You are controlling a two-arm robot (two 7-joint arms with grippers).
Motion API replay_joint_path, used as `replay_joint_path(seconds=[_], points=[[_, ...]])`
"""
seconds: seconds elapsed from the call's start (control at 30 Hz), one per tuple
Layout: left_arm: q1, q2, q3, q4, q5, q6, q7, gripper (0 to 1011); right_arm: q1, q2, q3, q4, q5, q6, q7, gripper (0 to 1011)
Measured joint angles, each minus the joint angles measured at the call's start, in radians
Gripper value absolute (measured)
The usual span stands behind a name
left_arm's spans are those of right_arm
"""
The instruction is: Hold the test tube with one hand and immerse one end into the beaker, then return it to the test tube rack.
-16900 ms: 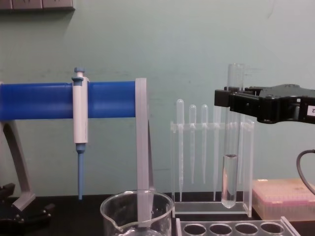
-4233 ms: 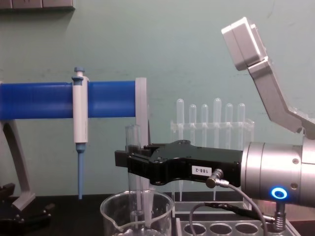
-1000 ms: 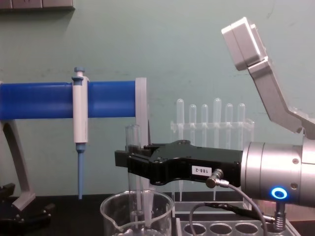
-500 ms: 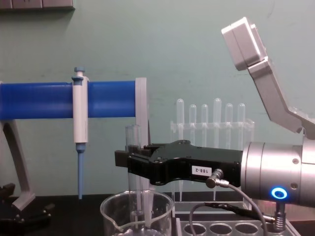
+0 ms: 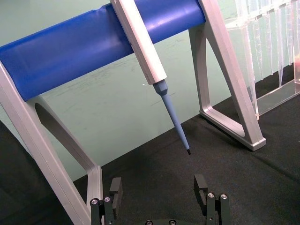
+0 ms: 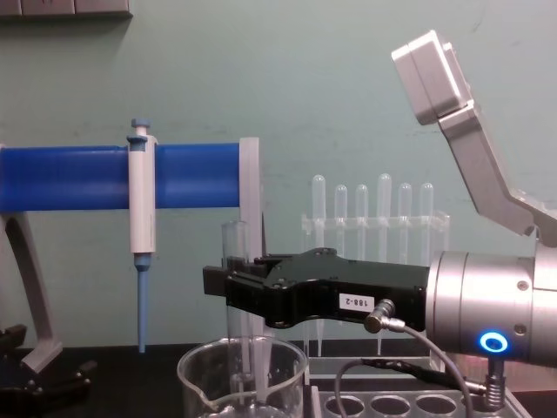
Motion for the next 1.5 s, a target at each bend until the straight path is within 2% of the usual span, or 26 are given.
replay_joint_path(seconds=[0.37,0.6,0.7,0.9,1.07,1.13,1.23,1.27,1.4,1.5], points=[[0.0,0.0,0.0,0.0,0.0,0.0,0.0,1000,-0.003,0.002,0.007,-0.021,-0.005,-0.002,0.0,241],[0.0,0.0,0.0,0.0,0.0,0.0,0.0,1000,0.007,0.018,0.024,-0.082,0.0,0.017,-0.001,241],[0.0,0.0,0.0,0.0,0.0,0.0,0.0,1000,0.015,0.029,0.035,-0.117,0.011,0.033,-0.003,241],[0.0,0.0,0.0,0.0,0.0,0.0,0.0,1000,0.017,0.049,0.069,-0.172,0.075,0.06,-0.002,241],[0.0,0.0,0.0,0.0,0.0,0.0,0.0,1000,-0.003,0.093,0.109,-0.243,0.133,0.088,-0.012,241],[0.0,0.0,0.0,0.0,0.0,0.0,0.0,1000,-0.01,0.109,0.118,-0.265,0.143,0.095,-0.018,241],[0.0,0.0,0.0,0.0,0.0,0.0,0.0,1000,-0.035,0.159,0.142,-0.319,0.164,0.115,-0.036,241],[0.0,0.0,0.0,0.0,0.0,0.0,0.0,1000,-0.035,0.159,0.142,-0.319,0.164,0.115,-0.036,241],[0.0,0.0,0.0,0.0,0.0,0.0,0.0,1000,-0.066,0.21,0.165,-0.364,0.179,0.125,-0.052,241],[0.0,0.0,0.0,0.0,0.0,0.0,0.0,1000,-0.104,0.262,0.189,-0.405,0.194,0.13,-0.067,241]])
